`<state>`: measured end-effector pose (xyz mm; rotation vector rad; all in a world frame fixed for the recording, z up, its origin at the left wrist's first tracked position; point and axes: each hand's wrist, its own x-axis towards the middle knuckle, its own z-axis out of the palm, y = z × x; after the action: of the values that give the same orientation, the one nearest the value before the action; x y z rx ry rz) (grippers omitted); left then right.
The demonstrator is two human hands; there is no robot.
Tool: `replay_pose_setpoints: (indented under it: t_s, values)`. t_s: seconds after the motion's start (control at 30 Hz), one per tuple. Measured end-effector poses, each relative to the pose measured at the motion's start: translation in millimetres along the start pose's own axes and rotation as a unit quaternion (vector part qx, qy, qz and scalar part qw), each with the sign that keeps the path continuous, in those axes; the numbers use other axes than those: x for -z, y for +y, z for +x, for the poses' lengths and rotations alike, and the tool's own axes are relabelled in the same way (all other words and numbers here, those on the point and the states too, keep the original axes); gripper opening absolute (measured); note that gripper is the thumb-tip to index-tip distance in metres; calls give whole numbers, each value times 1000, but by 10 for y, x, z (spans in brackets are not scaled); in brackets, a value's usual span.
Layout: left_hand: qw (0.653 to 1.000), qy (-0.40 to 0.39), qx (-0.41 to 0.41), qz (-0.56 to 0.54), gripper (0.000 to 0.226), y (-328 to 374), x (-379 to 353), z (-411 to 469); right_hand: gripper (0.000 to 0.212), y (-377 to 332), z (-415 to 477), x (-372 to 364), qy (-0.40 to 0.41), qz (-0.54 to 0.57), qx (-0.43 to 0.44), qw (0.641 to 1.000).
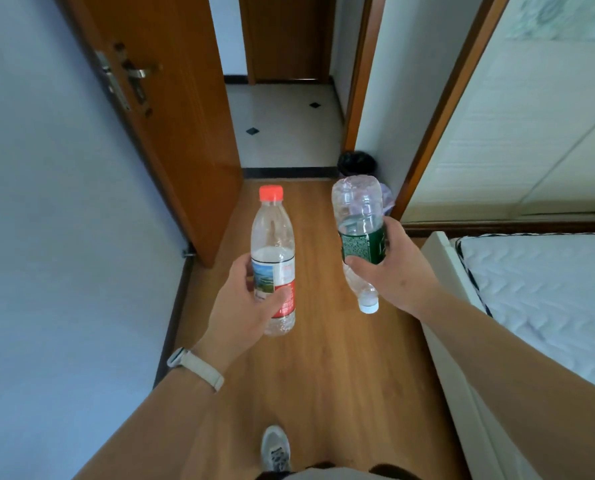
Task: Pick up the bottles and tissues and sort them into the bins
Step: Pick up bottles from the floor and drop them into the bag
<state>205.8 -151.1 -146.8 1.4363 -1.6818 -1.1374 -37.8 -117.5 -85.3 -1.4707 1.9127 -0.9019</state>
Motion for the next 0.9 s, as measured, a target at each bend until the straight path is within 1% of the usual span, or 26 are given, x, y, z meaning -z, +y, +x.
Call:
replay_pose_setpoints:
  t_s: [0.07,0.17,0.23,0.33,0.5,0.67,0.73,0.8,0.83,0.9]
  values:
    - [1000,-6,-7,-2,69,-89,157,248,69,-85,112,-159,5,0,-8,1000]
    - [1000,-9,-6,-24,69,-185,315,490,59,-154,250,-375,-10,-9,-19,1000]
    - [999,-22,-4,-29,69,-213,392,602,58,-215,370,-467,-12,-6,-23,1000]
    - [999,-49,-6,-24,69,-245,454,827,62,-259,607,-564,-9,-2,-22,1000]
    - [998,-54,5,-15,68,-258,434,1234,70,-103,1040,-699,6,0,-44,999]
    - [998,-55,20,-5,65,-209,379,1768,68,59,1700,-909,-6,19,-70,997]
    - [999,-49,22,1,70,-198,357,2066,69,85,2021,-954,-11,38,-63,997]
    - [999,-29,35,9,72,-180,298,2397,64,156,2378,-916,-9,55,-62,996]
    - [999,-22,41,17,70,-166,291,2511,63,178,2521,-895,-10,60,-62,996]
    - [998,-22,51,26,67,-106,258,2777,66,224,2842,-796,-9,77,-65,995]
